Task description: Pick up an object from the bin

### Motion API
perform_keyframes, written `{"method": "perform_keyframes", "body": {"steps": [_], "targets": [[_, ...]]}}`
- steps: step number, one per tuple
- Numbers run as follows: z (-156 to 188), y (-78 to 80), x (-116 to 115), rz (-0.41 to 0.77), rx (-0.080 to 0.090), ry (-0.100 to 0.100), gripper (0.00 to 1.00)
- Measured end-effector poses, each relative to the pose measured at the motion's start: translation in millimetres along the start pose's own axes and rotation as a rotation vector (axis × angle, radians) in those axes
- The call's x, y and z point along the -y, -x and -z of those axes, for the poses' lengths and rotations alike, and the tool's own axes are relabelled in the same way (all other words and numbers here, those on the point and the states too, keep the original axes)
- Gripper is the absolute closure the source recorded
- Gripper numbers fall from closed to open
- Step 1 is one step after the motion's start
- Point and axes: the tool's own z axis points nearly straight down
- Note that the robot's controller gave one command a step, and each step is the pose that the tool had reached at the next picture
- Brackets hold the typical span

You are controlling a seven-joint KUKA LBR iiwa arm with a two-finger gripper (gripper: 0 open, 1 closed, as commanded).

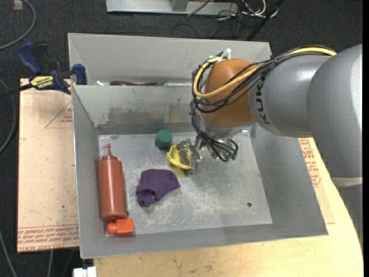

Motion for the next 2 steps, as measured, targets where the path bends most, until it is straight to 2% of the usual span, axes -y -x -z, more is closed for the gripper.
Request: {"method": "perform_keyframes", "body": {"steps": [1, 2], "targets": [[45.0, 2.7, 4.0, -0.005, 0.004, 0.0, 1.0], [45.0, 2.7, 4.1, -0.006, 0.004, 0.0, 1.0]]}}
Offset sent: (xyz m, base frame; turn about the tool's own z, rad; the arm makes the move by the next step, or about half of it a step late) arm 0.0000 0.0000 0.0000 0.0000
